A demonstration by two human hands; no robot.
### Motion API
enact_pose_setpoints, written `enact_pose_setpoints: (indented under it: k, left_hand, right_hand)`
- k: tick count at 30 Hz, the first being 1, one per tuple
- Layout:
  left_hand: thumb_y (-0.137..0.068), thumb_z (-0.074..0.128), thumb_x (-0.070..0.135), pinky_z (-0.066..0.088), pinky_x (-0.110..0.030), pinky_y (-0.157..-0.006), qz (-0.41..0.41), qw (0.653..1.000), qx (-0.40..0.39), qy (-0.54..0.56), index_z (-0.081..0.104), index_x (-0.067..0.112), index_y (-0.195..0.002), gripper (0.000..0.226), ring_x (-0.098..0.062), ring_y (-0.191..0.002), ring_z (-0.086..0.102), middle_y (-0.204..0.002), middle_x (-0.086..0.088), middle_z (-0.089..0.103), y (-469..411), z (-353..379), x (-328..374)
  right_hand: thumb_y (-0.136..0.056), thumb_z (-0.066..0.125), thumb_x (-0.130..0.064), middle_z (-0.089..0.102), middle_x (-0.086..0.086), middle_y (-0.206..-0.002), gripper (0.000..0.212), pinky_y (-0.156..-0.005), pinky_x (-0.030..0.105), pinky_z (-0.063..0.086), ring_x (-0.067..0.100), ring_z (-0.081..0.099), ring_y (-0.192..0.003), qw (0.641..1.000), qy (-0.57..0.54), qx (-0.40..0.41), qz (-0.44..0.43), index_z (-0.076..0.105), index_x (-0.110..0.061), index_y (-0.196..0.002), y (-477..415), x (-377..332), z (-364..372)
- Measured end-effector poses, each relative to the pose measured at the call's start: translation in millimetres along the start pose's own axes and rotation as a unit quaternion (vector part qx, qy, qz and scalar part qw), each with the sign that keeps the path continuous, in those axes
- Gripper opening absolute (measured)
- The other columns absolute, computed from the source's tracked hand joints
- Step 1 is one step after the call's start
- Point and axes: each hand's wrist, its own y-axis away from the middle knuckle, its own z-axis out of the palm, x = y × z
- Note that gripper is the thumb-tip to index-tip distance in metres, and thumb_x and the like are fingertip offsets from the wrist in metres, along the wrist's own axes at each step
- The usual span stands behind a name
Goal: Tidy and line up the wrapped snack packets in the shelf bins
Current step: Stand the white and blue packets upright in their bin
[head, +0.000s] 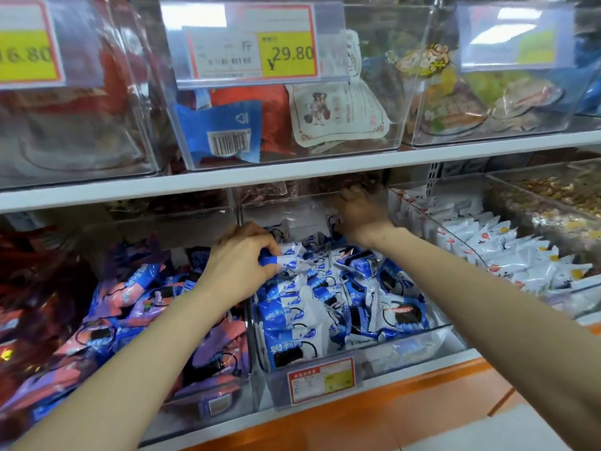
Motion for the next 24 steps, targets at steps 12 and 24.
enact_pose_setpoints:
  k: [12, 24]
  left_hand:
    - [-0.085, 0.065, 0.037, 0.025, -0.029, -0.095, -0.003, 1.0, -0.013, 0.008, 0.062, 0.026, -0.102, 0.021, -0.017, -0.122, 0.034, -0.129, 0.009, 0.047, -2, 0, 2]
    - [-0.084, 0.066, 0.036, 0.024, -0.029, -0.095, -0.01, 1.0, -0.021, 0.014, 0.063, 0.025, -0.102, 0.021, -0.019, -0.124, 0.032, -0.13, 0.007, 0.047, -2, -2, 1]
  right_hand:
    - [-0.078, 0.072, -0.04, 0.065, -0.007, -0.101, 0.043, -0.073, 0.026, 0.04, 0.013, 0.057, -0.093, 0.965, -0.069, -0.237, -0.092, 0.059, -0.029, -0.117, 65, -11, -3]
    - [-0.081, 0.072, -0.025, 0.069, -0.015, -0.082, 0.019, -0.071, 0.017, 0.042, -0.007, 0.059, -0.073, 0.933, -0.199, -0.294, -0.057, 0.069, -0.022, -0.099, 71, 0, -38]
